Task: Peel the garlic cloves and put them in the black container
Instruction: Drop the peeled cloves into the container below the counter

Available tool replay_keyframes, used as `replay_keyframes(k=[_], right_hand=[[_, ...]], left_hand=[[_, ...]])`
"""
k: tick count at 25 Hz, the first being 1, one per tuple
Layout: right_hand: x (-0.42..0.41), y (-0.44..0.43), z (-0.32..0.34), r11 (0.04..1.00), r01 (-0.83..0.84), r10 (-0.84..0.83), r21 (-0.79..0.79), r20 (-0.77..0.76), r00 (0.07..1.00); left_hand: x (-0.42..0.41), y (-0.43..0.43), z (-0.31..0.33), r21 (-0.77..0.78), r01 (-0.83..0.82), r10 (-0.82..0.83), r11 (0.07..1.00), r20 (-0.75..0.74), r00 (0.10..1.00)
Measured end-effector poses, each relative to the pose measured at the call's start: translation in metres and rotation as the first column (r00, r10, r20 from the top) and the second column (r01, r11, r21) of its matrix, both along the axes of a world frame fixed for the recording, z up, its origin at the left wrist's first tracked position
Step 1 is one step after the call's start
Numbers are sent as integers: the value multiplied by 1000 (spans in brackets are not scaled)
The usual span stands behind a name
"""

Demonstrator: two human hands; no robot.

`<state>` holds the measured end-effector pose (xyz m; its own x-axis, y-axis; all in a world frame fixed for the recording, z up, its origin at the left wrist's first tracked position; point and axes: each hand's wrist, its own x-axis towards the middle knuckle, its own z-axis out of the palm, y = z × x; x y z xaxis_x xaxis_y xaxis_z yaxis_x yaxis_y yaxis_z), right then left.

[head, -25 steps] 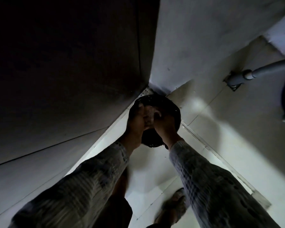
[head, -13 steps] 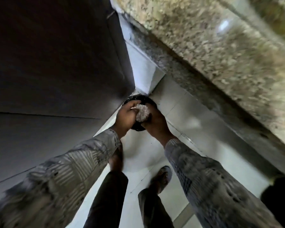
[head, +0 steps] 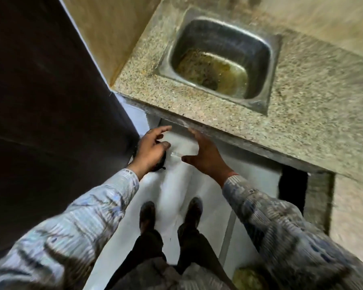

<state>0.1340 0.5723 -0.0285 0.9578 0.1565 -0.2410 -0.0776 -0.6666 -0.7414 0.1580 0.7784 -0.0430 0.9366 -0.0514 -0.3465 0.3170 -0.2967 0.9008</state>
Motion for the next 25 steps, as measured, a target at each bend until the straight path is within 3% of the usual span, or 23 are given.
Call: replay_keyframes(k=[5, 13, 17, 25], right_hand=[[-63, -52, 79, 962, 271, -273, 35, 71, 959], [-158, -170, 132, 717, 689, -695, 105, 182, 695], [-205, -247, 133, 622, 778, -772, 88, 230, 592], [-282, -384, 111, 436, 896, -890, 80, 181, 417]], left_hand=[[-3, -55, 89, -28, 350, -342, 936, 146, 928], [-17, -225, 133, 41, 709, -691, 704, 267, 671], [-48, -325, 135, 35, 810, -776, 585, 313, 547], [-107, -506, 115, 15, 891, -861, 455, 263, 435]])
